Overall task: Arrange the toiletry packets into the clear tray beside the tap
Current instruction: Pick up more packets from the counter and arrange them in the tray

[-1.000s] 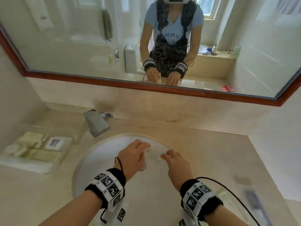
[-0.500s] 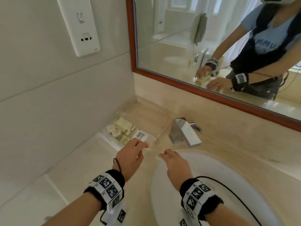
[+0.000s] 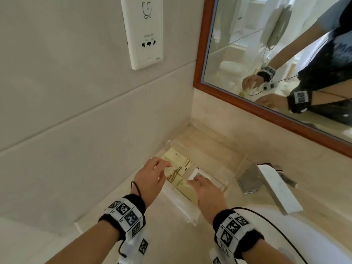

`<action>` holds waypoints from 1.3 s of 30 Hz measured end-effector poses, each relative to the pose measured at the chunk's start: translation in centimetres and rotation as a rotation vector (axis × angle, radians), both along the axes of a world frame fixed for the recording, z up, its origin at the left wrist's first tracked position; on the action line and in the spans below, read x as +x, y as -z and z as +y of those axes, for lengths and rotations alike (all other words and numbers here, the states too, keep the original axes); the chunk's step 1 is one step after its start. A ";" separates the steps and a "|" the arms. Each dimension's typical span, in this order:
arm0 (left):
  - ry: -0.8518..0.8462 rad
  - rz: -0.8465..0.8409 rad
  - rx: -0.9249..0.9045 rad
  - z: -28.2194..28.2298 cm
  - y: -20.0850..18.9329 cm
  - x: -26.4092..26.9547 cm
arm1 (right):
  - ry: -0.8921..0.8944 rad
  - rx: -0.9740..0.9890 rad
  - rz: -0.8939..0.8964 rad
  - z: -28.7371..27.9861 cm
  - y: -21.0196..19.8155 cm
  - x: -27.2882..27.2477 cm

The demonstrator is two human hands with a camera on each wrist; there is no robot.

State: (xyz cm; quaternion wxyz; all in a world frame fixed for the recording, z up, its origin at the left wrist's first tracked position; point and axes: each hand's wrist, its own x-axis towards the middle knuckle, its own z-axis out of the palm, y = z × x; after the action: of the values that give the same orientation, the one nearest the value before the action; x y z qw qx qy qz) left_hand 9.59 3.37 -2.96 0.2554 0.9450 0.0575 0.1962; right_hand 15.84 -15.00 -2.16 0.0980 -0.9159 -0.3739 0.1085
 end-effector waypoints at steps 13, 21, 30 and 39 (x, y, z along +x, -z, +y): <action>0.010 -0.049 -0.053 1.0 2.0 2.2 | -0.009 0.072 -0.212 2.4 2.1 2.3; -0.027 -0.083 -0.075 2.7 3.4 1.8 | -0.073 -0.105 -0.182 6.2 1.7 4.7; -0.052 -0.082 -0.079 4.0 3.9 1.9 | -0.168 -0.334 -0.044 9.4 0.2 6.6; -0.041 -0.116 -0.080 4.0 4.1 2.6 | -0.207 -0.404 -0.017 9.8 0.2 6.7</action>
State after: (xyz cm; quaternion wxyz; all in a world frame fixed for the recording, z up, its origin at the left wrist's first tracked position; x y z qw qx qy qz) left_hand 12.17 7.40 -7.07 0.2917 0.9197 0.0696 0.2535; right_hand 22.49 -5.21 -2.32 -0.1021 -0.8745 -0.4375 0.1829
